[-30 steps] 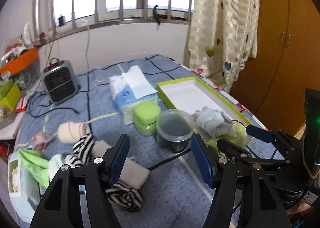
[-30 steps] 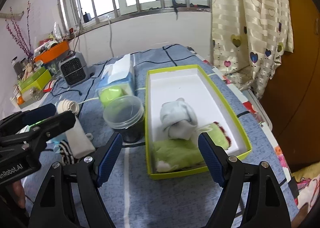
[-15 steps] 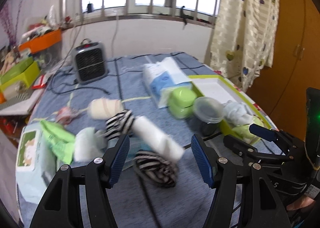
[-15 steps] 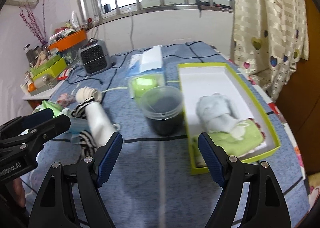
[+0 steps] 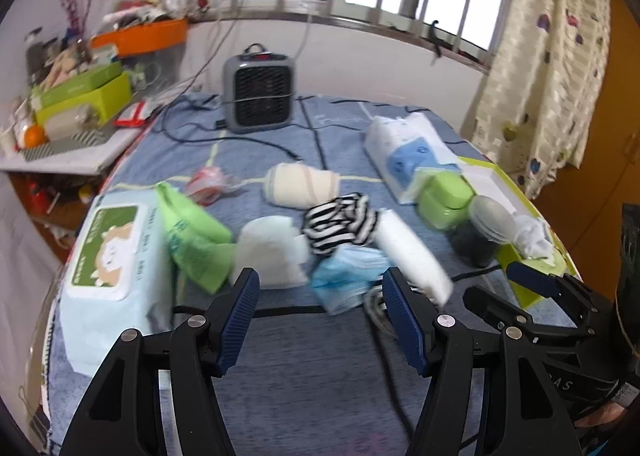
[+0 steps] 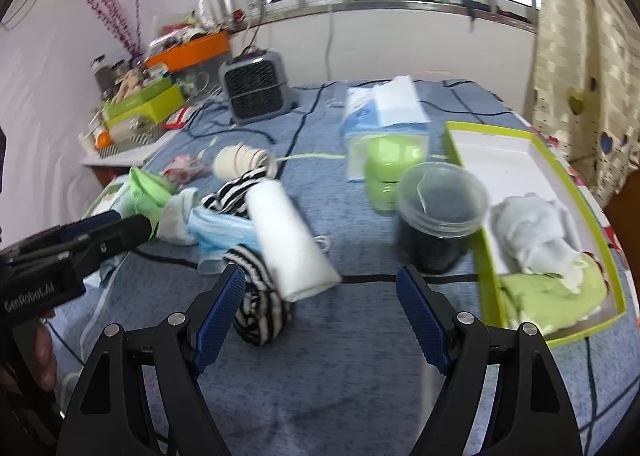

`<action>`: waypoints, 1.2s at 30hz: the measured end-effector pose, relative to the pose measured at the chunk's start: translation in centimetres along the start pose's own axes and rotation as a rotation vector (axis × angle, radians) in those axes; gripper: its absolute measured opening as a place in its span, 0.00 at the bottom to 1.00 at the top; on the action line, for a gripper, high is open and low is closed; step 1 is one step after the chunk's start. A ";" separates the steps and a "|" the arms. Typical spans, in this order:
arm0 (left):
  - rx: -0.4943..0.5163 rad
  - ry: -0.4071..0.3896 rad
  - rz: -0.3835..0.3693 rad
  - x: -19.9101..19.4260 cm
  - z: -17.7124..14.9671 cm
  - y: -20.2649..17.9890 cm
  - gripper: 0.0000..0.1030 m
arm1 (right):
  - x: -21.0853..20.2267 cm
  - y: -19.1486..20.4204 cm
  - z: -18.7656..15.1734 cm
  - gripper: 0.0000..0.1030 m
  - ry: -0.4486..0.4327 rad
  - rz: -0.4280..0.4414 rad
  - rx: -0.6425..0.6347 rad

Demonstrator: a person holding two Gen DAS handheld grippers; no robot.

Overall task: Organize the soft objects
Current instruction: 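Move both grippers back to the pile and grasp the striped sock with the right gripper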

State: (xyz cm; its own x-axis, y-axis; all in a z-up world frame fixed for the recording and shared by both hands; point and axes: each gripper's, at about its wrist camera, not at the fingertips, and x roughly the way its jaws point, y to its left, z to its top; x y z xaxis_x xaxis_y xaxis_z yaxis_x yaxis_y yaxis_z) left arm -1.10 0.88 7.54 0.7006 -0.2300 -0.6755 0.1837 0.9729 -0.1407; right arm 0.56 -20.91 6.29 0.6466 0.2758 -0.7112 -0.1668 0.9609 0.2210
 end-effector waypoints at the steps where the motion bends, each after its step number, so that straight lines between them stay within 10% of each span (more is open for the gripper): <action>1: -0.009 0.001 0.005 0.1 -0.1 0.4 0.62 | 0.2 0.3 0.0 0.76 0.002 0.005 -0.010; 15: -0.063 0.030 0.016 0.9 -1.1 3.4 0.62 | 2.9 3.2 -0.6 0.76 0.054 0.113 -0.106; 18: -0.067 0.037 0.013 1.2 -1.3 3.7 0.62 | 3.3 3.9 -0.9 0.64 0.069 0.124 -0.131; 36: -0.069 0.063 -0.018 2.5 -1.2 3.7 0.62 | 5.1 6.1 -1.7 0.49 0.095 -0.047 -0.279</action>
State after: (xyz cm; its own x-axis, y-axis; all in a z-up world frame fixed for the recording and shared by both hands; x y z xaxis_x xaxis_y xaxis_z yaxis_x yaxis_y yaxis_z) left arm 0.53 3.92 4.43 0.6522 -0.2470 -0.7167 0.1464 0.9687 -0.2006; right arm 1.56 -13.60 2.93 0.5881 0.2190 -0.7785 -0.3450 0.9386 0.0034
